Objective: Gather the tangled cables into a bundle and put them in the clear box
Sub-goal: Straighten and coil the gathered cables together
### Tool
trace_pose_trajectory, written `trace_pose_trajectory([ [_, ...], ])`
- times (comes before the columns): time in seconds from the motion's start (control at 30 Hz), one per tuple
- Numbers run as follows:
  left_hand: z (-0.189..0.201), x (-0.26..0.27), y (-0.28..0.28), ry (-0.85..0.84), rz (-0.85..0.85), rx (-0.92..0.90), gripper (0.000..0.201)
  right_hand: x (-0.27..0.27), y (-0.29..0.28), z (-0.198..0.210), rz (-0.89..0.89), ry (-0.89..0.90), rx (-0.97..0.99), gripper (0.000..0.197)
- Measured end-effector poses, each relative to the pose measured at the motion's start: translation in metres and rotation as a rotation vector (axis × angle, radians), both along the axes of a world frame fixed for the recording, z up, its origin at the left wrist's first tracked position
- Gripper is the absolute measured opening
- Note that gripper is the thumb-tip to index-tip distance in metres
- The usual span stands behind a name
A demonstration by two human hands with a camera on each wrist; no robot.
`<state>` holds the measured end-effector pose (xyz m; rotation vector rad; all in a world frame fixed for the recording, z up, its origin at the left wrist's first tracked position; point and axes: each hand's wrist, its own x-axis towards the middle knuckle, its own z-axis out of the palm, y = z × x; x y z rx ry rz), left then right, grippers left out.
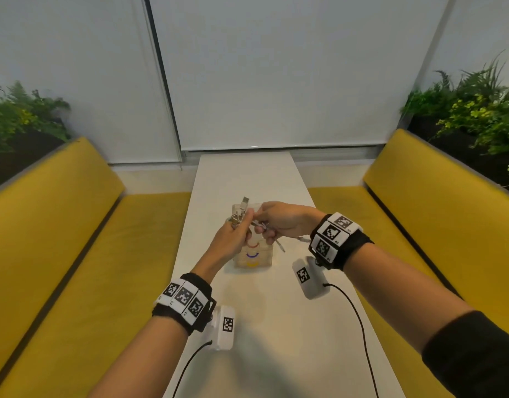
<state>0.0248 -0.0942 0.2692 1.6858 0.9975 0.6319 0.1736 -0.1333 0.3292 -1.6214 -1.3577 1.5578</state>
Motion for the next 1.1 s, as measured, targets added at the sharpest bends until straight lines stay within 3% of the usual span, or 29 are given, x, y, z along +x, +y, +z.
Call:
trace_pose_trajectory([
  [0.13, 0.003, 0.009, 0.0, -0.055, 0.118, 0.0, 0.063, -0.013, -0.004, -0.001, -0.104, -0.018, 0.208, 0.025],
  [0.23, 0.011, 0.013, 0.001, -0.101, 0.186, -0.039, 0.068, -0.018, -0.002, -0.013, -0.26, 0.122, 0.301, 0.012],
  [0.4, 0.015, 0.019, 0.002, -0.251, 0.242, -0.041, 0.048, -0.023, -0.006, -0.025, -0.384, 0.329, 0.41, 0.009],
  [0.53, 0.012, 0.025, 0.002, -0.346, 0.32, -0.052, 0.039, -0.027, -0.01, -0.031, -0.462, 0.403, 0.514, 0.019],
  [0.67, 0.021, 0.027, 0.005, -0.422, 0.434, -0.117, 0.034, -0.036, -0.013, -0.036, -0.432, 0.448, 0.528, 0.032],
  [0.8, 0.027, 0.026, 0.003, -0.453, 0.407, -0.157, 0.02, -0.039, -0.012, -0.041, -0.526, 0.521, 0.535, 0.035],
  [0.9, 0.026, 0.023, 0.008, -0.468, 0.356, -0.191, 0.028, -0.035, -0.012, -0.04, -0.544, 0.609, 0.509, 0.027],
  [1.0, 0.025, 0.016, 0.016, -0.522, 0.305, -0.179, 0.026, -0.027, -0.013, -0.039, -0.531, 0.599, 0.5, 0.02],
  [1.1, 0.029, 0.009, 0.022, -0.631, 0.22, -0.167, 0.026, -0.018, -0.012, -0.044, -0.525, 0.486, 0.475, 0.028],
])
